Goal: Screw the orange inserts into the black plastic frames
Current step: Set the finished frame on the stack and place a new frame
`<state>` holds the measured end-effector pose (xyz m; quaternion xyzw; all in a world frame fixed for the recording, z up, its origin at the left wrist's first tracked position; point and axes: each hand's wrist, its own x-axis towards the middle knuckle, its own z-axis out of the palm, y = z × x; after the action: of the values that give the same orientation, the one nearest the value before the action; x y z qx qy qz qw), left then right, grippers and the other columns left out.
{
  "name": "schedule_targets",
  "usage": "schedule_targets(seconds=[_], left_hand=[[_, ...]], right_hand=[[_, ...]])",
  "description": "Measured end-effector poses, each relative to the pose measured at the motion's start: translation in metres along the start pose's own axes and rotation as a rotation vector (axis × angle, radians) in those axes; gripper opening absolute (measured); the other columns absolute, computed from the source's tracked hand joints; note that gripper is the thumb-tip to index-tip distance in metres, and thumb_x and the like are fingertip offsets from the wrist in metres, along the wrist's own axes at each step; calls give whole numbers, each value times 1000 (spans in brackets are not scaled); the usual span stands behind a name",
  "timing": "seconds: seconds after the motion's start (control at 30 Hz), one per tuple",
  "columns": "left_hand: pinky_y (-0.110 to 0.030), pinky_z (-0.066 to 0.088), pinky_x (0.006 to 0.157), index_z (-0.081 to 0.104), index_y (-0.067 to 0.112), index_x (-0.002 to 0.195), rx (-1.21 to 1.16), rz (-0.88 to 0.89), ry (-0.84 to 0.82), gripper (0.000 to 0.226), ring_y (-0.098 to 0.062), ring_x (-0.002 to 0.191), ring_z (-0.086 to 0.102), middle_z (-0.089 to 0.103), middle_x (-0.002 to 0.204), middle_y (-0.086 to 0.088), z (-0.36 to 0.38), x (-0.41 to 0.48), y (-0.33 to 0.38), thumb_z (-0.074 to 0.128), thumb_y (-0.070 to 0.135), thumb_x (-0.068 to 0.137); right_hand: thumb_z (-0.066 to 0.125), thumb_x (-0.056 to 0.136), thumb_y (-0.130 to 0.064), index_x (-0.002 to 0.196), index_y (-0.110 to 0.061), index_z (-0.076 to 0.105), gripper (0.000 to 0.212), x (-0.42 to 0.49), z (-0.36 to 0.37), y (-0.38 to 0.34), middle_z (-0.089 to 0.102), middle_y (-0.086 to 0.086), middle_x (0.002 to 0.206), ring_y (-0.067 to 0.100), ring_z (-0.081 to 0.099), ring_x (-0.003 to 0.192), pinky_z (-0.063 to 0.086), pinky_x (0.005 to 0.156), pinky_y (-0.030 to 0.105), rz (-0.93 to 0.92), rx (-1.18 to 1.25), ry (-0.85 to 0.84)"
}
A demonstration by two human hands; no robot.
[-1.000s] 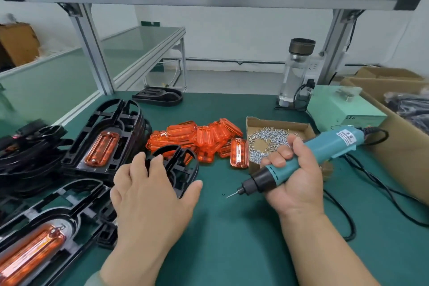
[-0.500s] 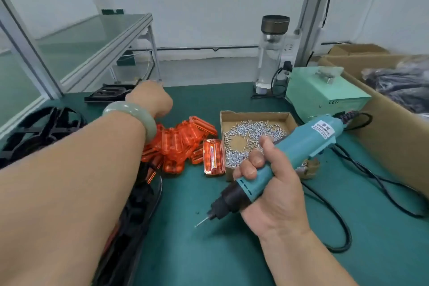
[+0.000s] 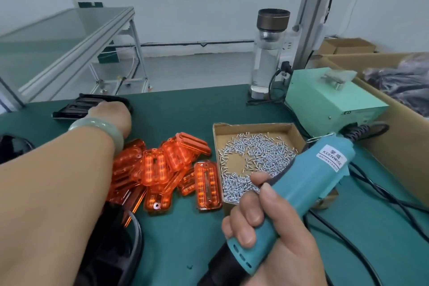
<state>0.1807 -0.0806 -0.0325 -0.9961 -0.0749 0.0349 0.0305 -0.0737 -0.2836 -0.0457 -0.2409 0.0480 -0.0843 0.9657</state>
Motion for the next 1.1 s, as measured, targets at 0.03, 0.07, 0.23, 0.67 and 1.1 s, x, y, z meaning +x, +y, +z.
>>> schedule_targets(seconds=[0.03, 0.07, 0.23, 0.67, 1.1], left_hand=[[-33, 38, 64, 63, -4, 95, -31, 0, 42, 17, -33, 78, 59, 62, 84, -16, -2, -4, 0, 48, 0, 88], [-33, 41, 64, 63, 0, 82, -22, 10, 70, 12, -29, 66, 56, 57, 71, -12, -5, -6, 1, 51, -3, 84], [-36, 43, 67, 62, 2, 95, 27, 74, 287, 13, -34, 84, 61, 61, 88, -16, -38, -47, 14, 57, 7, 84], [-23, 38, 78, 63, 11, 112, -661, 473, 725, 29, -20, 92, 55, 60, 96, -2, -138, -202, 4, 43, 9, 91], [-12, 31, 53, 67, 25, 113, -84, 1144, -184, 45, -11, 67, 44, 49, 79, 9, -38, -243, 82, 54, -6, 83]], right_hand=[[97, 36, -30, 85, -14, 71, 58, 0, 0, 1, 42, 3, 51, 15, 43, 33, 44, 42, 28, 1, -6, 2], [97, 35, -31, 84, -14, 71, 58, 0, 0, 1, 41, 2, 51, 15, 42, 33, 44, 42, 28, 1, -11, 2], [98, 35, -31, 81, -18, 72, 55, -2, 0, -2, 43, 0, 54, 13, 43, 37, 45, 46, 27, 36, -46, -27], [51, 83, -32, 82, -23, 57, 11, 0, -3, -56, 41, -14, 56, -1, 42, 42, 44, 52, 15, -15, 19, -103], [80, 72, -16, 94, -16, 59, 31, 9, -16, -81, 52, -8, 58, 5, 52, 44, 47, 56, 22, 241, 190, -433]])
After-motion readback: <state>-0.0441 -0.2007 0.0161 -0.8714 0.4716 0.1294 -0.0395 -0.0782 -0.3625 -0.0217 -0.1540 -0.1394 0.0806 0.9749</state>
